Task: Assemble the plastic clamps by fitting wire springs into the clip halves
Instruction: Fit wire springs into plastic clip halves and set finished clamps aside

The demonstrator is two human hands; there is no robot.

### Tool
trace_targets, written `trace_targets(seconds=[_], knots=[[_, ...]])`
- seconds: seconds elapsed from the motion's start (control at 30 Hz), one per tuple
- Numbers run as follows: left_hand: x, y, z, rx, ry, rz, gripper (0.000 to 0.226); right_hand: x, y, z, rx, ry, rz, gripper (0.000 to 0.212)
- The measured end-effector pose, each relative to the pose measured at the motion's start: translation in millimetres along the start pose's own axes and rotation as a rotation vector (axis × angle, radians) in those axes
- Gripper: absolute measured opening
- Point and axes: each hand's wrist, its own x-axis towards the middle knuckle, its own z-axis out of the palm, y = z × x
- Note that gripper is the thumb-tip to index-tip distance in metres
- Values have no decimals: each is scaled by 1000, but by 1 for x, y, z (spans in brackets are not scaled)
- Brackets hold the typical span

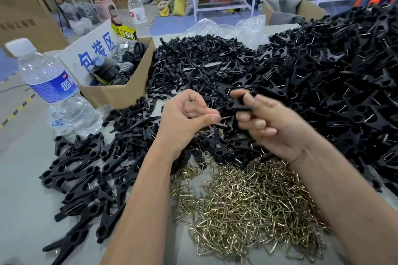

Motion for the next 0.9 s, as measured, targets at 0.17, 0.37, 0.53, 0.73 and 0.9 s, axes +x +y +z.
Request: trace_targets(seconds=[0.17, 0.37, 0.53, 0.73, 0.9], knots=[[39, 13, -35, 321, 404, -224, 26, 30, -69, -2, -718, 655, -404, 47], [98, 15, -53, 763, 343, -332, 23, 91, -82, 35, -1508, 774, -474, 19], [132, -2, -44, 1121, 144, -313, 20, 167, -33, 62, -1823, 404, -228, 9], [144, -20, -48, 1257, -78, -311, 20, 206, -7, 58, -2038, 266, 33, 43], [145, -21, -56, 1212, -82, -345, 21, 212, -6, 50, -1872, 141, 66, 21]])
